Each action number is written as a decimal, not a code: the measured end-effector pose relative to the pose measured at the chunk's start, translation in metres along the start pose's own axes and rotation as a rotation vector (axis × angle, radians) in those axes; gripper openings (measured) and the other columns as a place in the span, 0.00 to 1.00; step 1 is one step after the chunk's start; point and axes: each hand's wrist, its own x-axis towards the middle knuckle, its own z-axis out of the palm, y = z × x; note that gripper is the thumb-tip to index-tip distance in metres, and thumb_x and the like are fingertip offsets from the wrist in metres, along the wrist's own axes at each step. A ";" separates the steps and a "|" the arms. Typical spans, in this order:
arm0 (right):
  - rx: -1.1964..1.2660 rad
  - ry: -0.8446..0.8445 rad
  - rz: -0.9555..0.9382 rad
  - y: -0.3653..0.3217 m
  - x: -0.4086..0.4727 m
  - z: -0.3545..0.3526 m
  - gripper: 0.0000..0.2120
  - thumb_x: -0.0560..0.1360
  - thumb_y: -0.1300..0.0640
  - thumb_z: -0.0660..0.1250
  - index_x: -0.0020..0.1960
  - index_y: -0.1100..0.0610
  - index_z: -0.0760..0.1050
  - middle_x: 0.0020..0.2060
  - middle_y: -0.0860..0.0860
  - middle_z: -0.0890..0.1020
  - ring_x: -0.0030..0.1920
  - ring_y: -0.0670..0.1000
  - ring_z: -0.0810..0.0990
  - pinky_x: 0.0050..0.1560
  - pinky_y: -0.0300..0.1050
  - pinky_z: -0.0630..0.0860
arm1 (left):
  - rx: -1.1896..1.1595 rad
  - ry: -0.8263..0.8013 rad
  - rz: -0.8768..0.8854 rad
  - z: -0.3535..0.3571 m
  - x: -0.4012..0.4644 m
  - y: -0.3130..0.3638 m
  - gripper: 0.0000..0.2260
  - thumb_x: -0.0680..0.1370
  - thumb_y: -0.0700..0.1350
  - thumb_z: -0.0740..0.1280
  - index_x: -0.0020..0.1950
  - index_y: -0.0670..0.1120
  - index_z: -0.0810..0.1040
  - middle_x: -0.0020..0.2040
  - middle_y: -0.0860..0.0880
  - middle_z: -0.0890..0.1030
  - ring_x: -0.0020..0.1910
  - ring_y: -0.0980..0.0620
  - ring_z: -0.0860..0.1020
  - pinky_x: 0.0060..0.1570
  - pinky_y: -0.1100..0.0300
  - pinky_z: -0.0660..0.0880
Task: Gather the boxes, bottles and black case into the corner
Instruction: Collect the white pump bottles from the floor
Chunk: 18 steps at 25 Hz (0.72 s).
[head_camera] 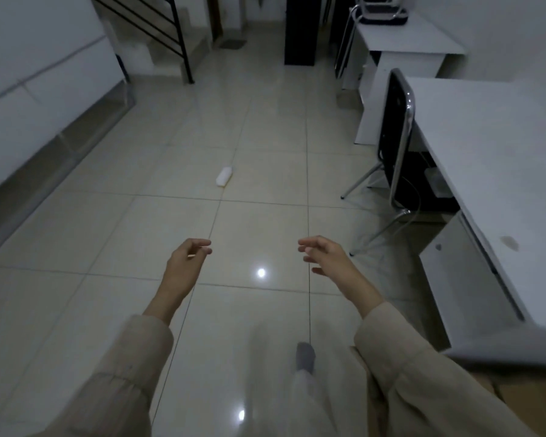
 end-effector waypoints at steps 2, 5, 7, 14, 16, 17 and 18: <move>0.004 0.005 -0.040 -0.021 0.059 -0.012 0.10 0.78 0.60 0.58 0.54 0.51 0.75 0.53 0.50 0.79 0.50 0.49 0.77 0.44 0.40 0.71 | -0.024 0.032 0.005 0.012 0.050 0.019 0.06 0.77 0.43 0.62 0.51 0.50 0.76 0.50 0.48 0.81 0.53 0.47 0.76 0.55 0.52 0.71; -0.034 -0.035 -0.057 -0.064 0.147 -0.035 0.10 0.78 0.61 0.58 0.54 0.52 0.74 0.52 0.50 0.79 0.49 0.49 0.76 0.43 0.39 0.71 | -0.041 0.083 -0.034 0.029 0.126 0.045 0.07 0.78 0.43 0.61 0.52 0.51 0.76 0.50 0.49 0.81 0.55 0.46 0.76 0.55 0.52 0.71; -0.067 -0.050 -0.081 -0.089 0.199 -0.047 0.09 0.78 0.61 0.58 0.54 0.53 0.74 0.51 0.50 0.79 0.49 0.49 0.75 0.42 0.38 0.69 | -0.055 0.094 -0.055 0.041 0.171 0.061 0.06 0.77 0.43 0.61 0.52 0.52 0.76 0.52 0.48 0.81 0.55 0.46 0.76 0.55 0.52 0.71; -0.129 -0.207 -0.007 -0.132 0.364 -0.031 0.08 0.79 0.61 0.58 0.53 0.53 0.74 0.51 0.51 0.77 0.49 0.49 0.75 0.41 0.38 0.70 | -0.044 0.159 -0.135 0.054 0.324 0.077 0.06 0.77 0.42 0.62 0.52 0.49 0.77 0.51 0.48 0.81 0.53 0.48 0.76 0.54 0.57 0.69; -0.145 -0.234 0.005 -0.143 0.411 -0.020 0.08 0.79 0.60 0.58 0.53 0.53 0.74 0.51 0.51 0.77 0.49 0.49 0.75 0.41 0.38 0.70 | -0.042 0.191 -0.139 0.048 0.372 0.078 0.07 0.77 0.41 0.62 0.53 0.47 0.77 0.51 0.47 0.81 0.53 0.49 0.76 0.53 0.59 0.68; -0.143 -0.240 0.010 -0.151 0.436 -0.014 0.08 0.79 0.60 0.58 0.53 0.53 0.74 0.51 0.51 0.77 0.49 0.49 0.75 0.41 0.38 0.70 | -0.045 0.205 -0.139 0.044 0.397 0.079 0.07 0.77 0.41 0.62 0.53 0.46 0.77 0.51 0.47 0.81 0.53 0.49 0.76 0.53 0.59 0.68; -0.140 -0.246 0.022 -0.161 0.464 -0.007 0.08 0.79 0.59 0.58 0.53 0.53 0.74 0.51 0.51 0.76 0.49 0.49 0.75 0.41 0.38 0.70 | -0.045 0.217 -0.145 0.039 0.426 0.080 0.08 0.77 0.41 0.62 0.54 0.46 0.78 0.51 0.47 0.80 0.53 0.49 0.76 0.53 0.59 0.68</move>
